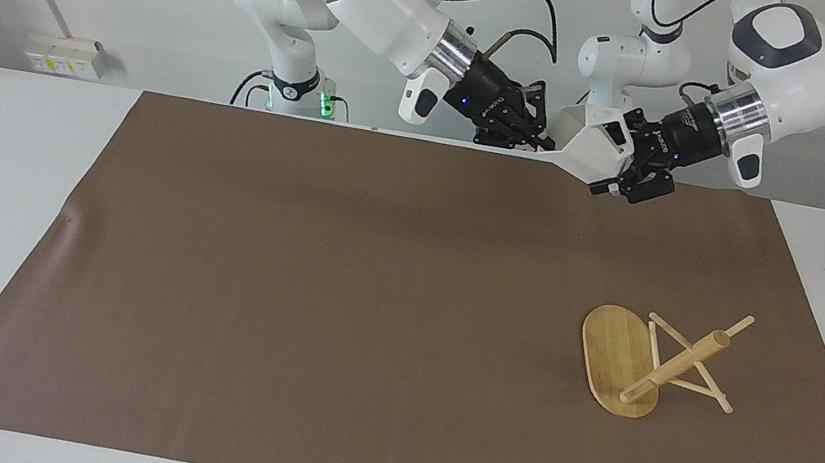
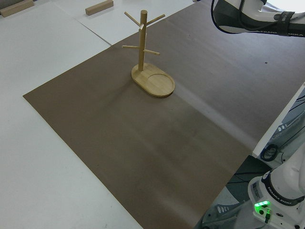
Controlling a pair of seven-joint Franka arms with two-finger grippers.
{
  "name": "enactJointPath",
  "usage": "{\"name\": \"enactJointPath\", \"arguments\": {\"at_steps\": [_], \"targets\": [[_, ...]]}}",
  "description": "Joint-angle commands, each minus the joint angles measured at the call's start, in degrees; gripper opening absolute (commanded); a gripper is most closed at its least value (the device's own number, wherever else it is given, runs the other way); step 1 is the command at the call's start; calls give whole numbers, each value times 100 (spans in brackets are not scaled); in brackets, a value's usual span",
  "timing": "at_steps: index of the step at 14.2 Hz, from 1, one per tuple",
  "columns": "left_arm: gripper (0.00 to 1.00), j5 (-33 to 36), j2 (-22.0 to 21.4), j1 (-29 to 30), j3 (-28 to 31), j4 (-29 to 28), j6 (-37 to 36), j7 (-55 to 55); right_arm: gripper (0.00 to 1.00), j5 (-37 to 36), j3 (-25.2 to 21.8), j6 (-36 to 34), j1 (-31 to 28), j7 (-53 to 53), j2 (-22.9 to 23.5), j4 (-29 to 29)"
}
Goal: Hang cup on rack
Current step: 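Close the left gripper on the cup held by the right gripper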
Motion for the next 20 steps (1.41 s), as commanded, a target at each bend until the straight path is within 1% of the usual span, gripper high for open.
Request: {"name": "enactJointPath", "arguments": {"at_steps": [1,5,8,13,14,15,16,18,19,20], "targets": [[0,-36,-52,-55,38,13,31,-97,0,128,135,11,-85,78,7,1],[0,17,-52,-20,55,-13,57,-176,0,128,135,11,-85,86,7,1],[0,376,-69,-20,47,-39,49,-159,0,137,135,-16,-85,95,7,1],[0,492,-69,-11,56,-48,57,-220,0,145,135,-7,-94,113,15,1],[0,492,-69,-2,56,-48,57,-238,9,145,135,-7,-94,208,15,1],[0,492,-69,-2,56,-48,57,-238,26,145,135,2,-94,288,7,1],[0,492,-69,7,56,-48,57,-238,37,145,135,2,-94,306,15,1],[0,492,-69,15,56,-39,49,-238,47,137,135,11,-94,306,15,-7],[0,492,-69,16,56,-39,49,-238,60,137,135,11,-94,306,7,-7],[0,492,-69,16,56,-39,40,-238,95,137,135,11,-94,306,7,-7]]}}
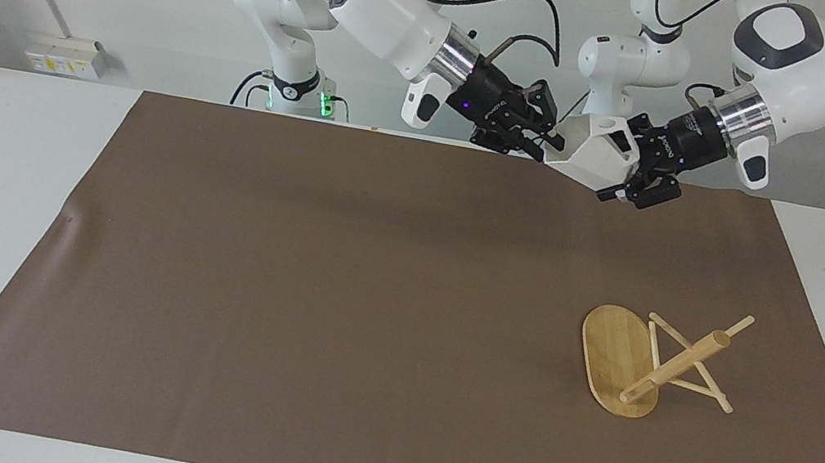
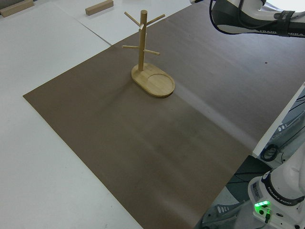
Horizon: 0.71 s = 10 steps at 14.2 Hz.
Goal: Hang cup on rack
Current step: 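Close the left gripper on the cup held by the right gripper, then lift the cup with the left gripper while the right gripper withdraws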
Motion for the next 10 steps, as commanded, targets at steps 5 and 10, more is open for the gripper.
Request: {"name": "enactJointPath", "arguments": {"at_steps": [5,10], "targets": [[0,77,-57,41,29,-50,32,-169,100,135,32,11,-109,95,-71,-22],[0,945,-84,68,38,-129,110,-1106,100,-407,-949,-655,-118,77,-203,13]]}}
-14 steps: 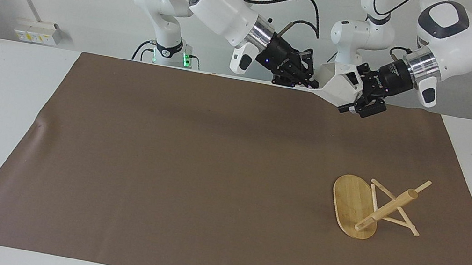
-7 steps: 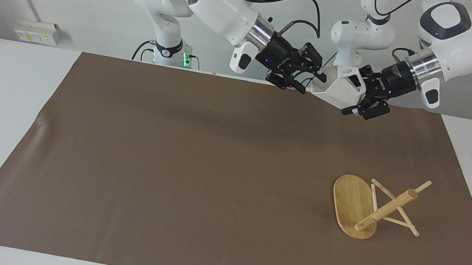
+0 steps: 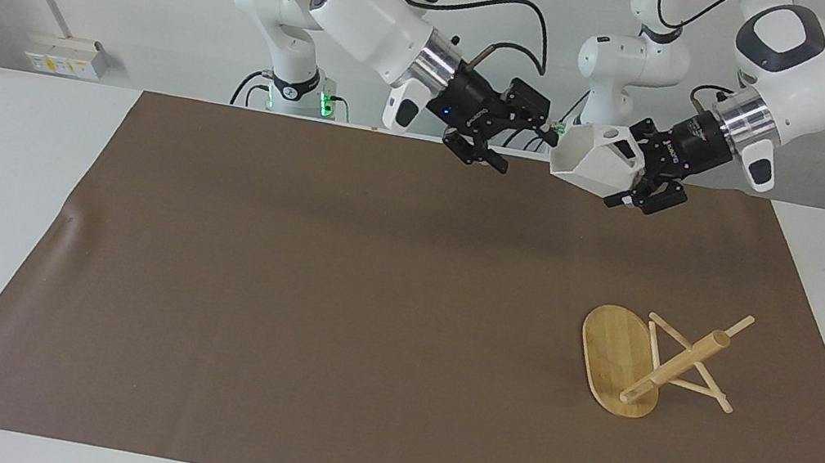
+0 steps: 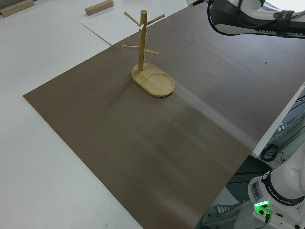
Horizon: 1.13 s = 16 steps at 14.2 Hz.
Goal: Hang cup on rack
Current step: 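Lift the cup with the left gripper while the right gripper withdraws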
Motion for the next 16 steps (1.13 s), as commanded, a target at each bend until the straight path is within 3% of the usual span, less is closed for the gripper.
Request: {"name": "enactJointPath", "arguments": {"at_steps": [1,5,7,13,16], "targets": [[0,465,-88,42,-19,-125,150,-824,100,-744,-676,-704,-69,84,-226,18],[0,483,-106,-45,-80,-563,1115,-2037,100,-3536,-1600,-2013,-52,31,-402,-52],[0,483,-80,-54,-264,-800,1738,-2530,100,-4550,-1916,-2550,-52,-56,-464,-61],[0,483,455,-194,-467,-1021,3093,-3462,100,-4862,-3269,-3000,-43,-969,-640,-62],[0,483,737,-265,-546,-1013,3692,-3692,100,-4835,-3675,-3298,-52,-1401,-649,253]]}}
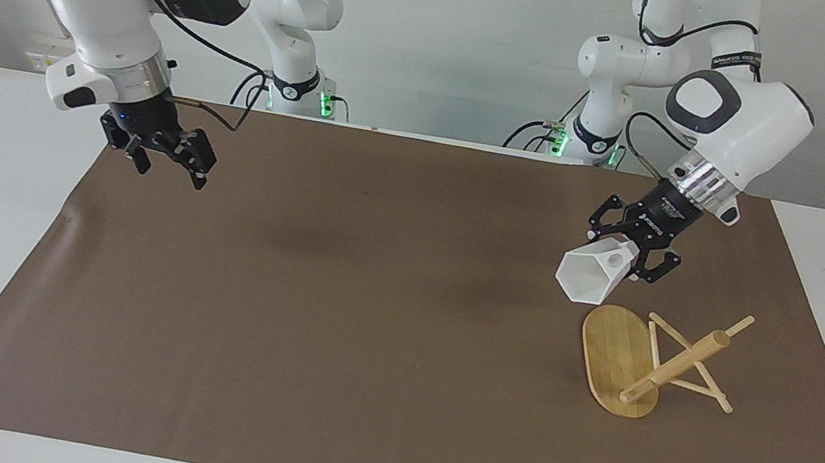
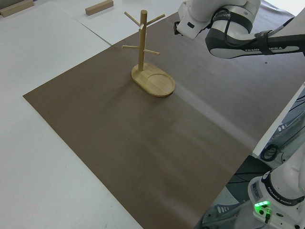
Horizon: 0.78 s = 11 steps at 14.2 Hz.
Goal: Hang cup on rack
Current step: 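Lift the cup with the left gripper while the right gripper withdraws, then lower the cup's handle onto a wooden peg with the left gripper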
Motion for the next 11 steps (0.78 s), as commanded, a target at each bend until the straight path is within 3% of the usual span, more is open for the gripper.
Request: {"name": "enactJointPath", "arguments": {"at_steps": [1,5,11], "targets": [[0,71,179,-124,14,8,462,-290,100,-77,-174,-420,13,-191,-66,375],[0,71,416,-159,14,17,1130,-843,100,-182,-174,-939,-83,-191,5,851],[0,62,627,-229,14,69,1667,-1336,100,-130,-113,-1195,-179,-147,5,887]]}}
